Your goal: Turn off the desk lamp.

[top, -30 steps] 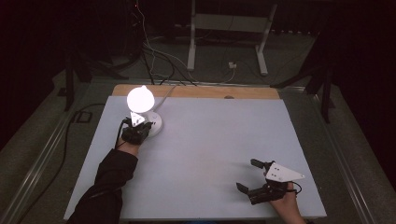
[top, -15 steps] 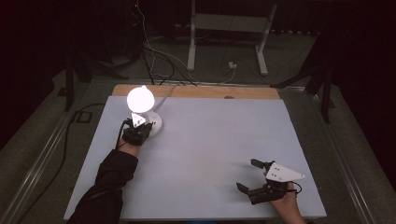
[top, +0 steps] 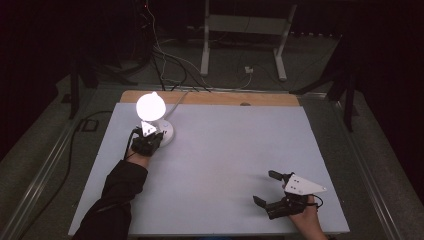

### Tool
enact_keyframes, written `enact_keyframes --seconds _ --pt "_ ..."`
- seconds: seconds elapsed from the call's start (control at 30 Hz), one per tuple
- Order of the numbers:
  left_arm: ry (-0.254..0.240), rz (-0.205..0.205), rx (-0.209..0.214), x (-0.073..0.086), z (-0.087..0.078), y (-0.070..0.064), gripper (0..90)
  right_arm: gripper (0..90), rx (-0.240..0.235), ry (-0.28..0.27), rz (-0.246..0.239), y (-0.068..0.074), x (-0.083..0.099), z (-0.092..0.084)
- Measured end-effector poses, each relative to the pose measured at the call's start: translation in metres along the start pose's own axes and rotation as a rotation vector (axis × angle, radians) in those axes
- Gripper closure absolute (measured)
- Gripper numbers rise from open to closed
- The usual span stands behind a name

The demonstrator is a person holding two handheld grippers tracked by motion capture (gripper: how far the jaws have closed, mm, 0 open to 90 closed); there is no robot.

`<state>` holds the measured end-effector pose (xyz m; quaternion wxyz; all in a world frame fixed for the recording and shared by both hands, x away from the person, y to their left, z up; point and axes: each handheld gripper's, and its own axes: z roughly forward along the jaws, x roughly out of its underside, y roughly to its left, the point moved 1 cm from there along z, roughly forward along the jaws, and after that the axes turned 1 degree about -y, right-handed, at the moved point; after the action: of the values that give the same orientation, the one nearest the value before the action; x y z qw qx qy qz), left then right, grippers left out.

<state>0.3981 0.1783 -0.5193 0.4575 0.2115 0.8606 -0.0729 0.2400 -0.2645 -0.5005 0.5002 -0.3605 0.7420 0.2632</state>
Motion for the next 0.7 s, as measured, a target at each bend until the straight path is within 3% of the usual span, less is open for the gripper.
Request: enact_keyframes --seconds 0.2,0.37,0.43,0.7 --pt "0.0 0.006 -0.005 0.0 0.001 0.0 90.0 0.0 -0.002 0.003 0.0 0.001 0.0 0.0" --pt "-0.035 -0.04 0.02 -0.006 -0.008 0.005 90.0 0.0 0.001 -0.003 0.0 -0.001 0.0 -0.001" --pt "-0.038 -0.045 0.024 -0.01 -0.013 0.005 84.2 0.0 0.001 -0.003 0.001 -0.001 0.0 0.0" --pt "-0.066 -0.086 0.062 -0.02 -0.036 0.008 75.2 0.0 0.003 -0.004 -0.001 -0.001 0.0 -0.001"
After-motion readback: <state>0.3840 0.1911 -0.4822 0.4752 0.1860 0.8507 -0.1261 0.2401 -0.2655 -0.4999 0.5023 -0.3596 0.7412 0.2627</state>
